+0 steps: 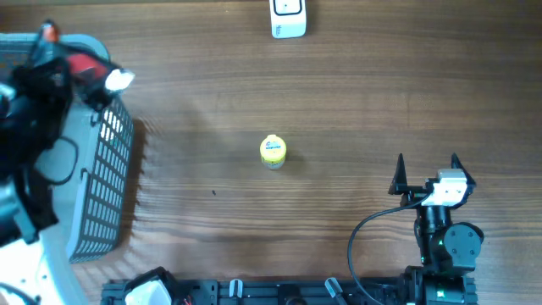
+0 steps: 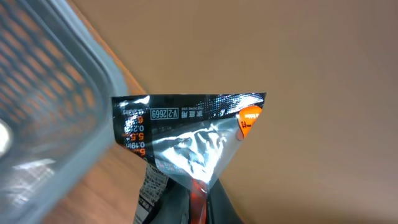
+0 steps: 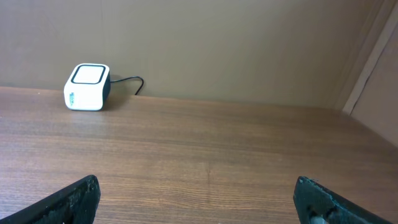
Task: Scan the item barcode
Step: 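Lift the snack bag out of the basket toward the scanner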
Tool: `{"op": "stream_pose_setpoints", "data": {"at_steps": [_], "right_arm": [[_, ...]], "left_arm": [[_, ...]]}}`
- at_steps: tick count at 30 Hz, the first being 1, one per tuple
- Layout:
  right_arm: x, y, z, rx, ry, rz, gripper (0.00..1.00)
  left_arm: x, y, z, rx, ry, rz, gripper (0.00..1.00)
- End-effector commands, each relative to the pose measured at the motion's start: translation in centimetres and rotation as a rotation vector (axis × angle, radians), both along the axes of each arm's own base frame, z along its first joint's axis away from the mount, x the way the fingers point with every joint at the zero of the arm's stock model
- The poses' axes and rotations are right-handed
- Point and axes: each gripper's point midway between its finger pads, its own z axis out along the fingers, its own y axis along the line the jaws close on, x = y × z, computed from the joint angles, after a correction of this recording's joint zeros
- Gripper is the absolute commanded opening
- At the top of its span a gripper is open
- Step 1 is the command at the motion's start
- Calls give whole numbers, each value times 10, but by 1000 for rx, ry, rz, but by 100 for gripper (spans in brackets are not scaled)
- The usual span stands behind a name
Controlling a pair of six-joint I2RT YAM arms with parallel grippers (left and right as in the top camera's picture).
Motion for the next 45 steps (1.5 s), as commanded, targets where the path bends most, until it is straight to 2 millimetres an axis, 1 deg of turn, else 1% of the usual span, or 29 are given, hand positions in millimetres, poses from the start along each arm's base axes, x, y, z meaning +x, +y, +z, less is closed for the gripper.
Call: {"op": "stream_pose_setpoints", "data": {"at_steps": [1, 6, 7, 10, 12, 13, 14, 16, 19, 21, 24, 28, 30, 34, 37, 40, 41, 42, 45], "right_arm": [[0, 2, 0, 15, 0, 10, 100], [0, 2, 0, 15, 0, 10, 100], [0, 2, 0, 15, 0, 10, 100], [0, 2, 0, 15, 0, 10, 100], [0, 2, 0, 15, 0, 10, 100], [0, 2, 0, 16, 0, 10, 100], [0, 2, 0, 15, 0, 10, 100], [0, 2, 0, 15, 0, 10, 100], [0, 2, 0, 15, 0, 10, 100], [0, 2, 0, 15, 0, 10, 100], [0, 2, 0, 15, 0, 10, 100], [0, 2, 0, 15, 0, 10, 100], [0, 2, 0, 16, 0, 10, 100], [0, 2, 0, 15, 0, 10, 100], [0, 2, 0, 16, 0, 10, 100], [0, 2, 0, 16, 0, 10, 100], [0, 2, 0, 15, 0, 10, 100], [0, 2, 0, 15, 0, 10, 100], [0, 2, 0, 15, 0, 10, 100]], "left_arm": [[25, -40, -7, -14, 22, -136, 4], [54, -86, -40, -2, 112, -240, 4], [58, -97, -49, -13, 140, -260, 4], [70, -120, -73, -55, 214, -302, 4], [76, -131, -87, -59, 253, -326, 4], [79, -137, -98, -61, 284, -341, 4], [81, -140, -104, -63, 303, -347, 4], [82, -146, -127, -101, 387, -343, 4], [82, -153, -147, -145, 461, -369, 4], [81, -161, -155, -177, 490, -406, 4], [78, -172, -160, -230, 519, -465, 4], [69, -182, -163, -310, 570, -499, 4], [65, -189, -158, -350, 573, -531, 4], [66, -187, -159, -346, 576, -521, 4], [69, -184, -168, -280, 583, -473, 4], [74, -182, -179, -155, 590, -388, 4], [76, -182, -184, -84, 586, -346, 4], [77, -183, -186, -55, 586, -331, 4], [80, -197, -197, 35, 585, -312, 4]]}}
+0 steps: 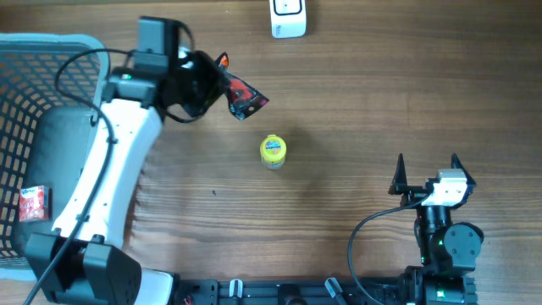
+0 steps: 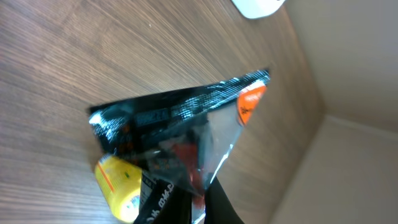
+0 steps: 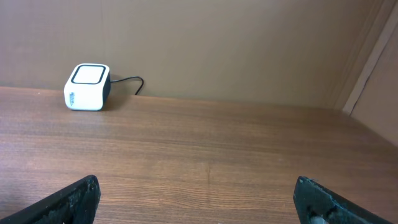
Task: Scan the item barcode
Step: 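Lift the snack bag out of the basket toward the scanner, then lower the black snack bag onto the table beside the bottle and release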
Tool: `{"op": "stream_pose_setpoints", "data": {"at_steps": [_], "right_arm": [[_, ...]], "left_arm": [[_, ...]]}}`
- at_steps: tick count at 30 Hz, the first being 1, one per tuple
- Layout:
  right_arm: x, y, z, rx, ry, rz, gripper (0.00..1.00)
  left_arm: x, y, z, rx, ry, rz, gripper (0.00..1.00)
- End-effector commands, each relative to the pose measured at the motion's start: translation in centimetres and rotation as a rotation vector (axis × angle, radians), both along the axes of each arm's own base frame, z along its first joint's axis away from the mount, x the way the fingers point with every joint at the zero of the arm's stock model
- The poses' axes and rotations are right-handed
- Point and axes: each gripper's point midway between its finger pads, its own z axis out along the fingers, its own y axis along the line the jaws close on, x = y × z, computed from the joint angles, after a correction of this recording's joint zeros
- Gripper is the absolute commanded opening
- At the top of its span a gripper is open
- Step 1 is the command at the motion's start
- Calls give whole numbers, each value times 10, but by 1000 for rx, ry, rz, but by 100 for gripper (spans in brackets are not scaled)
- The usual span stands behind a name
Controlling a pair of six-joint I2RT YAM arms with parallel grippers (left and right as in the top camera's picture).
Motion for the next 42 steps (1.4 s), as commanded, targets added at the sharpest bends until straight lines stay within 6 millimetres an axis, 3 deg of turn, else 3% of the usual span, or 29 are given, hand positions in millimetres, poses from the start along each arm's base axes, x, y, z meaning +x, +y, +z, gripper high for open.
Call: {"op": "stream_pose_setpoints", "data": {"at_steps": [1, 5, 11, 16, 20, 25, 28, 31, 33, 34, 38, 42], "right_arm": [[0, 2, 0, 15, 0, 10, 100], [0, 2, 0, 15, 0, 10, 100], [0, 2, 0, 16, 0, 10, 100], [0, 2, 0, 15, 0, 10, 100], [0, 2, 0, 16, 0, 10, 100], [0, 2, 0, 15, 0, 10, 100], [0, 2, 0, 15, 0, 10, 100], [0, 2, 0, 16, 0, 10, 100], [0, 2, 0, 15, 0, 10, 100], [0, 2, 0, 15, 0, 10, 100], [0, 2, 0, 15, 0, 10, 100], [0, 2, 0, 15, 0, 10, 100]], "left_arm": [[14, -6, -13, 186, -52, 43, 4], [22, -15, -44, 289, -28, 42, 4], [33, -19, -102, 328, 70, 31, 4], [37, -20, -138, 350, 128, 22, 4], [38, -26, -158, 337, 159, 4, 4], [38, -26, -164, 339, 169, 1, 4], [39, -26, -161, 338, 160, -2, 8], [38, -26, -152, 345, 137, -29, 37], [40, -27, -141, 352, 100, -57, 59], [41, -27, -132, 355, 74, -71, 100], [46, -23, -81, 396, -82, -122, 100], [45, -5, 6, 489, -315, -121, 100]]}}
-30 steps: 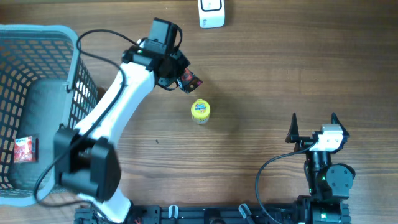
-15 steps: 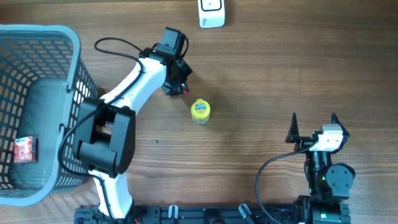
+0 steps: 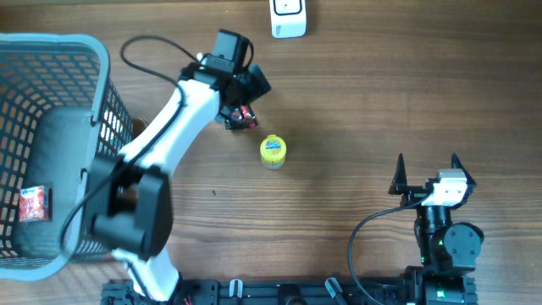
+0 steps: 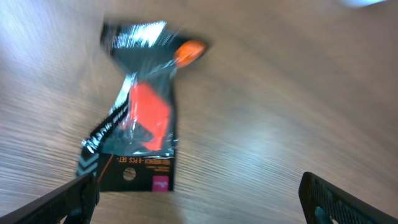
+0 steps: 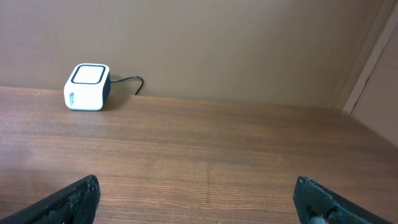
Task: Scan the item barcode
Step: 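Lower the black snack bag onto the table beside the bottle and release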
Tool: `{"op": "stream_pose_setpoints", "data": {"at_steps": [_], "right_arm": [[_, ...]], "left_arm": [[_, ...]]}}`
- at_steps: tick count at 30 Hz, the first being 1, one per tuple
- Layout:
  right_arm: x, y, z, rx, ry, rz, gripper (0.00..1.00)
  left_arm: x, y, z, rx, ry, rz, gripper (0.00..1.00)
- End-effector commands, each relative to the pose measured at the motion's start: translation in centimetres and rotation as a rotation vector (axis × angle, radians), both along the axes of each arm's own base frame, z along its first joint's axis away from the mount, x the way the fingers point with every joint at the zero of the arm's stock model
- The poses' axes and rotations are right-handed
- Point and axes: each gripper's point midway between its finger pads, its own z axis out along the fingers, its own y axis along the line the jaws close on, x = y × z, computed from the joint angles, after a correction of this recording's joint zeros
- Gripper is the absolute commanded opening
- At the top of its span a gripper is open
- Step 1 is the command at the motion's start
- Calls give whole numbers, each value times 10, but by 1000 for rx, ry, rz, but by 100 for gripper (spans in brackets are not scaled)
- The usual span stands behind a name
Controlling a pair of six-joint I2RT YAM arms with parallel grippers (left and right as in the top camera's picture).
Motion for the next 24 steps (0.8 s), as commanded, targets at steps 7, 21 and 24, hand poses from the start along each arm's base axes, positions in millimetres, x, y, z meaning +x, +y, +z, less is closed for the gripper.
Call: {"op": "stream_pose_setpoints", "data": {"at_steps": [7, 21, 24], "right_arm": [[0, 2, 0, 15, 0, 10, 100], [0, 2, 0, 15, 0, 10, 100], [0, 2, 0, 15, 0, 10, 100]], "left_arm": [[-55, 121, 318, 250, -790, 251, 100], [-248, 358, 244, 352, -295, 1316, 100], [-240, 368, 201, 260, -145, 1353, 100]]}}
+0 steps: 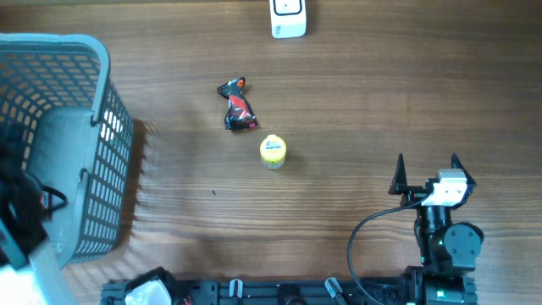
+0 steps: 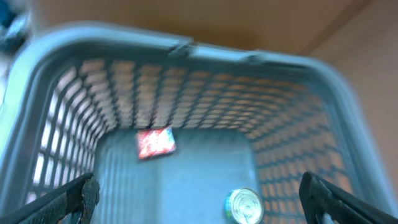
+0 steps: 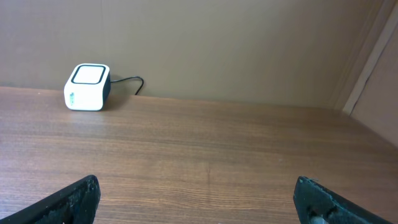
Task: Scan the item barcode
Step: 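Lower the black snack bag onto the table beside the bottle and release, then reach the left gripper into the basket and grasp the pink tissue pack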
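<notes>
A black and red foil packet [image 1: 235, 105] lies on the table, below and left of the white scanner box [image 1: 288, 18]. A small yellow-lidded jar [image 1: 273, 151] stands just right of and nearer than the packet. My left gripper [image 2: 198, 180] hangs open over the grey basket [image 2: 186, 50], with nothing between its fingers. Below it in the basket lie a red packet [image 2: 155, 142] and a round can [image 2: 244, 205]. My right gripper [image 1: 427, 161] stands open and empty near the front right. The right wrist view shows the scanner [image 3: 87, 87] far off to the left.
The basket [image 1: 102, 59] takes up the table's left edge, and my left arm [image 1: 19, 222] covers part of it. A cable runs from the scanner along the back wall [image 3: 134, 82].
My left gripper was open just above the black and red packet on the table. It is now over the basket at the far left, still open. The packet stays where it lay.
My left gripper was shut on the black and red packet beside the basket. Then it held the packet over the table near the yellow jar. Then the packet lay on the table under the open gripper. Now the gripper is back over the basket. The right arm never moved.
</notes>
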Tool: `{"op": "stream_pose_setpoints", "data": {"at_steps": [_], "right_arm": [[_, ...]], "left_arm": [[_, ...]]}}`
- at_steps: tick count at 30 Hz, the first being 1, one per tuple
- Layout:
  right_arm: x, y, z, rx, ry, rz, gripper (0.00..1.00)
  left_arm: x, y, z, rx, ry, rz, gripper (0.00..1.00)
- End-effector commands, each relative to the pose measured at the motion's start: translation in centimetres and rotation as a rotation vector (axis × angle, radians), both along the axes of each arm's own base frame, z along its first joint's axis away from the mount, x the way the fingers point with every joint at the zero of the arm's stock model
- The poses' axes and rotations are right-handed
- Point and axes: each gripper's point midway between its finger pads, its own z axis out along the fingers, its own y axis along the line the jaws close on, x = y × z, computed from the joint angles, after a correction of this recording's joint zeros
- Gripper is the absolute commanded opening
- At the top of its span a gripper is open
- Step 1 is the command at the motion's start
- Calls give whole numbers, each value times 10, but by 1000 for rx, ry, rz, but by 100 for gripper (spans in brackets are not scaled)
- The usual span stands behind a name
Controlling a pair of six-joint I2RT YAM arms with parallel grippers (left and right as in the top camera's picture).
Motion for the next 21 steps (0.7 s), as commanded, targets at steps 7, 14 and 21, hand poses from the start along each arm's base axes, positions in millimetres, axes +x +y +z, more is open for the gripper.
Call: {"op": "stream_pose_setpoints", "data": {"at_steps": [7, 14, 21], "right_arm": [[0, 2, 0, 15, 0, 10, 100], [0, 2, 0, 16, 0, 10, 100], [0, 2, 0, 15, 0, 10, 100]], "left_arm": [[9, 38, -174, -461, 131, 311, 100], [20, 50, -249, -442, 126, 309, 100], [10, 68, -270, -305, 160, 323, 100]]}}
